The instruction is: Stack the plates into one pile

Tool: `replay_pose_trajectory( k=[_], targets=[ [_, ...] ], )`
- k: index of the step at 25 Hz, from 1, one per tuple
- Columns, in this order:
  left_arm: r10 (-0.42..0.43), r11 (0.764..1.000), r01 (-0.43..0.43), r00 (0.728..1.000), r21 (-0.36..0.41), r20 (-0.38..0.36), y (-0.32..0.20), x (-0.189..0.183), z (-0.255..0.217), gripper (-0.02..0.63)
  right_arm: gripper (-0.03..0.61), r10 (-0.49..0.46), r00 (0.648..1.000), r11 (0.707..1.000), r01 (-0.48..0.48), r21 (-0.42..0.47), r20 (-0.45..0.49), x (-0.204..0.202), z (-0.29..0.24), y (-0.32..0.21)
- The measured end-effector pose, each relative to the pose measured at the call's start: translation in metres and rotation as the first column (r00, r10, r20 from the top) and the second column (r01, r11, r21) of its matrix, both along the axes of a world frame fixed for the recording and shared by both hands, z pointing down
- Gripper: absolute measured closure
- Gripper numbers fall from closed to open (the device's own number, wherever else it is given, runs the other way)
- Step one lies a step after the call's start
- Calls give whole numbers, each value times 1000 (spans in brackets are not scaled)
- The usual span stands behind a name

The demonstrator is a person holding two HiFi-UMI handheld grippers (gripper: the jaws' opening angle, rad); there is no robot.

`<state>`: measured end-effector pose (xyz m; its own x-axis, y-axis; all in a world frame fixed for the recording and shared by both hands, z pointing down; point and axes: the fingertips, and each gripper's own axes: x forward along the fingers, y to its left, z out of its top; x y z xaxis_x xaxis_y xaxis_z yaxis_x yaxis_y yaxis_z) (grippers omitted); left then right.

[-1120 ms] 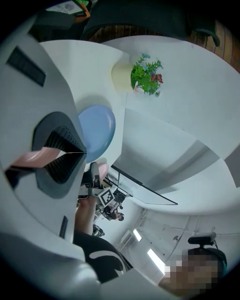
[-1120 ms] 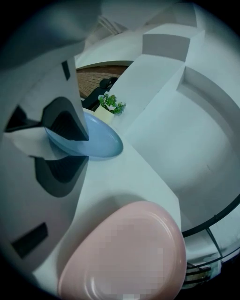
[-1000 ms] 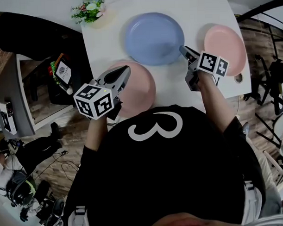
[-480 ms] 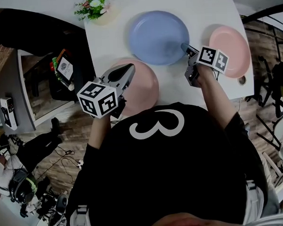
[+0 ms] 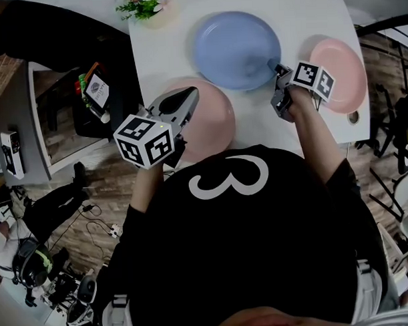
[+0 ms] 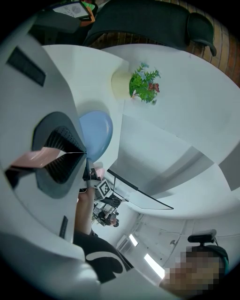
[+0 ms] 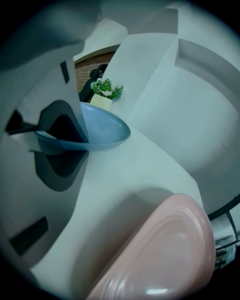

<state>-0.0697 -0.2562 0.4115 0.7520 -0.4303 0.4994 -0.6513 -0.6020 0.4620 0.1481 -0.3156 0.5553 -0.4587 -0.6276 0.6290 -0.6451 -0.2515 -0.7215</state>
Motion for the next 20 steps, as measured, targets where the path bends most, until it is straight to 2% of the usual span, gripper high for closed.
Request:
replay_pose_trajectory(
  k=[3, 13, 20],
  targets=[
    [-8, 1000, 8, 1000, -2, 4, 3, -5, 0, 597, 532, 32, 999, 999, -32, -12, 40, 1, 2, -1],
    [-27, 999, 26, 1000, 20, 16, 13, -19, -6, 597, 532, 86, 992, 996, -86, -4, 87, -1, -1, 0],
    [-48, 999, 48, 999, 17, 3, 18, -35, -5, 597, 531, 100, 986, 994, -105, 38, 133, -7, -8, 3]
  ],
)
